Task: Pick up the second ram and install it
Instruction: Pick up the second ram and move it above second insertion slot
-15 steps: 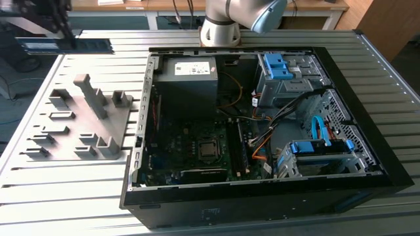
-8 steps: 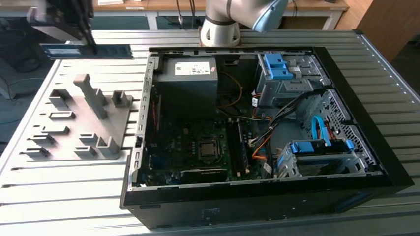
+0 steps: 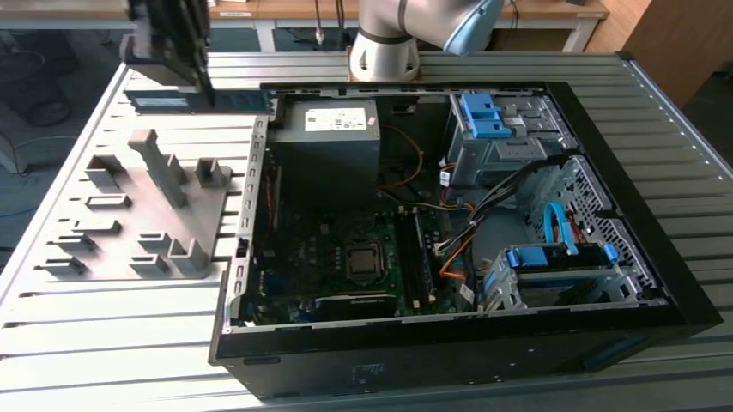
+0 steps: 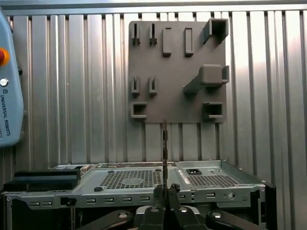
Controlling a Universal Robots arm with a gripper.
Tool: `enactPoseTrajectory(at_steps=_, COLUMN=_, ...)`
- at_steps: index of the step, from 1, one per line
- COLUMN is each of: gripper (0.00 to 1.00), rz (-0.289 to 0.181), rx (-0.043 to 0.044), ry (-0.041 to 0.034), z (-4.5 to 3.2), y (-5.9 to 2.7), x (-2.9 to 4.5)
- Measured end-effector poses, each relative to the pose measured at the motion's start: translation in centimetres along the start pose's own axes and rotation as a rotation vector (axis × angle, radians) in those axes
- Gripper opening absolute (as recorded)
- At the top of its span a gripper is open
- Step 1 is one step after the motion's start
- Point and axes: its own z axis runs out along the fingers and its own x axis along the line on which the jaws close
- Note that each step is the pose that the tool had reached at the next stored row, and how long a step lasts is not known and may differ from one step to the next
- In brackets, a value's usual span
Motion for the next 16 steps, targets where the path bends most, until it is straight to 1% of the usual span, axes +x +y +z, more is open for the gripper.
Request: enactPoseTrajectory(at_steps=16, gripper=0.14, rz=0.000, rx=-0.0001, ry=0.0001, z=2.82, y=-7.30, x=-0.26)
